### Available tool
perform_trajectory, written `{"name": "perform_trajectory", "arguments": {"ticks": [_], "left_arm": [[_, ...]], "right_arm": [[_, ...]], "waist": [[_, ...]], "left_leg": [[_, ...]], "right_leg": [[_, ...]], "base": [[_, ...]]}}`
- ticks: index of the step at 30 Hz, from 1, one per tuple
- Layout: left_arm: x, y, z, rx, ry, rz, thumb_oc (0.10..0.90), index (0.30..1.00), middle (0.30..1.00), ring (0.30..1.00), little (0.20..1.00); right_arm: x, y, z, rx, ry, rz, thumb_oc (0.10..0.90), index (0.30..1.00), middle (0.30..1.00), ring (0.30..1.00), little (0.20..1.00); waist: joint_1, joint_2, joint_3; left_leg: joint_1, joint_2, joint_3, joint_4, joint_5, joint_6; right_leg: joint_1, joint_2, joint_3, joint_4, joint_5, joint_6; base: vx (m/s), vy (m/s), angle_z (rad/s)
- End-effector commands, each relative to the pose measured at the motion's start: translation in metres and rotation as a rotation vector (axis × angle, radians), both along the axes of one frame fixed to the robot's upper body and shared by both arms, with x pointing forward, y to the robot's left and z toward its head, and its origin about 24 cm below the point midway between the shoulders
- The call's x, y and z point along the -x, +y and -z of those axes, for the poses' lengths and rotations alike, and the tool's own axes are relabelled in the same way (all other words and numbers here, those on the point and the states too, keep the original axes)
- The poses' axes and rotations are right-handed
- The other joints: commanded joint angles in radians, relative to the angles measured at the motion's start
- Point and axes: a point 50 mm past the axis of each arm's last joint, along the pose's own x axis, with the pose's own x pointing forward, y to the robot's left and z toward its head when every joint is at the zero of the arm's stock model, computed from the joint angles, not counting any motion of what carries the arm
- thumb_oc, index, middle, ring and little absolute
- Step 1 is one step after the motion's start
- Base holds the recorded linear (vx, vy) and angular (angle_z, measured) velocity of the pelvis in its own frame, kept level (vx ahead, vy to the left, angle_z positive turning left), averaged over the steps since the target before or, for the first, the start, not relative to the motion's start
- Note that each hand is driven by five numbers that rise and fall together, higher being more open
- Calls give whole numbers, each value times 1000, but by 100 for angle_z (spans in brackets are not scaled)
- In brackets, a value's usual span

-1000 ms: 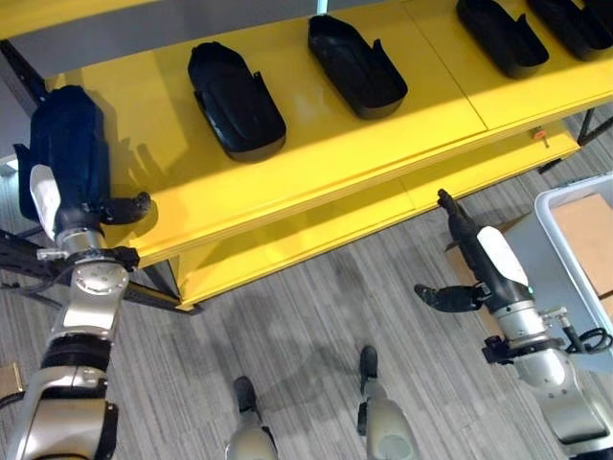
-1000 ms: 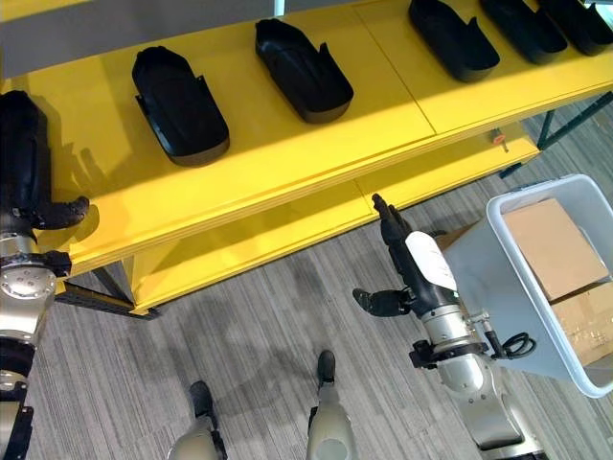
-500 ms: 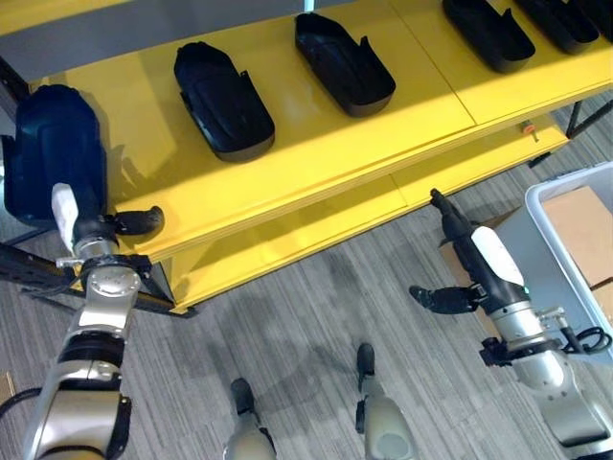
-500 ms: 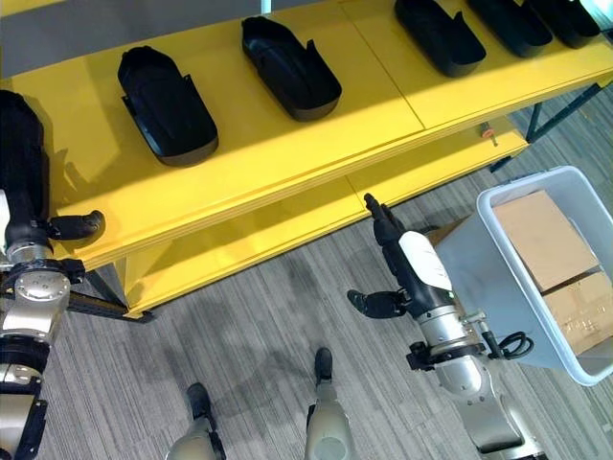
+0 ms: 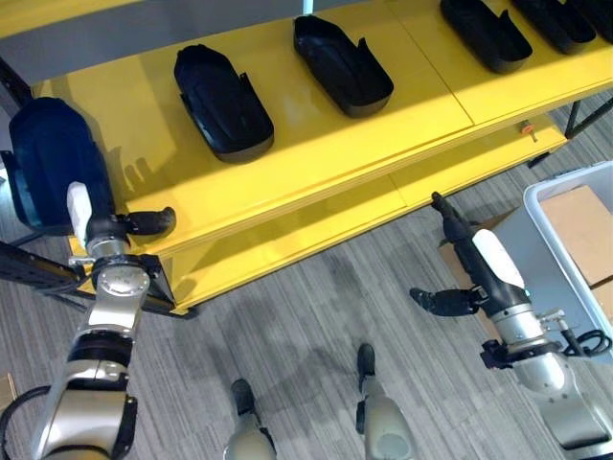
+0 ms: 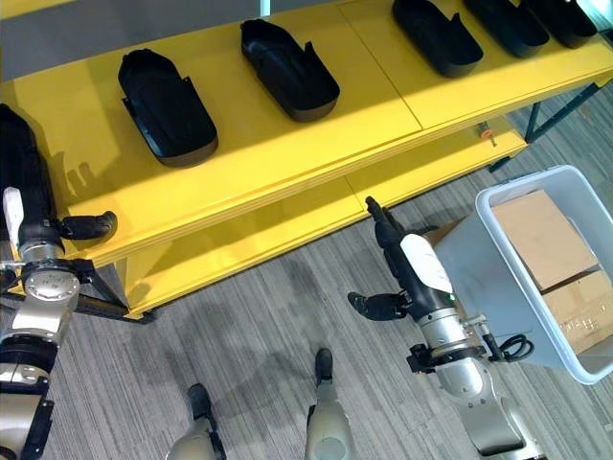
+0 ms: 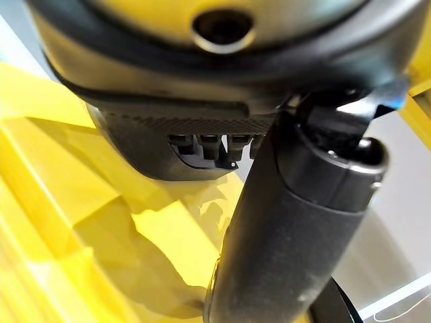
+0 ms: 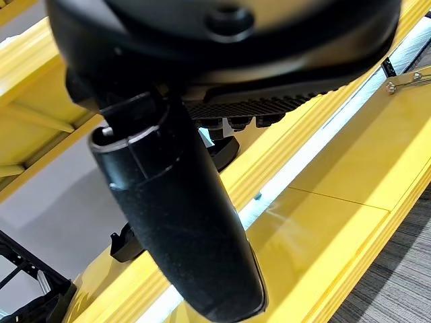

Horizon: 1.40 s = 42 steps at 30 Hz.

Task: Move parts from the plastic box to the shelf.

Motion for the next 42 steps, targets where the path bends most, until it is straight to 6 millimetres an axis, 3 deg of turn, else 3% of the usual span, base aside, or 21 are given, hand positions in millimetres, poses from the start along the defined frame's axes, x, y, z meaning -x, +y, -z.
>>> {"name": "perform_trajectory", "arguments": {"ticks": [1, 15, 42], "left_arm": [[-11, -5, -19, 97, -101, 19, 900, 1000, 1000, 1000, 1000], [-14, -9, -29, 47, -111, 54, 900, 1000, 1000, 1000, 1000], [-14, -18, -22, -99, -13, 126, 900, 1000, 1000, 1000, 1000]], "right_arm": [[-1, 2, -51, -32, -259, -32, 900, 1000, 1000, 1000, 1000], [0, 1, -49, -31, -249, -29, 900, 1000, 1000, 1000, 1000], [0, -1, -47, -33, -229, -32, 900, 1000, 1000, 1000, 1000]], "waist": [[-14, -21, -26], [-16, -14, -34], [-20, -8, -49]], "left_leg": [[-24, -56, -8, 138, -124, 81], [-22, -58, -10, 135, -125, 82], [-3, -59, -4, 118, -122, 82]], "right_leg": [[32, -29, -1, 66, -45, 33], [35, -28, -3, 63, -46, 34], [46, -27, -1, 57, -46, 35]], "base": [[0, 0, 0], [0, 0, 0], [0, 0, 0]]}}
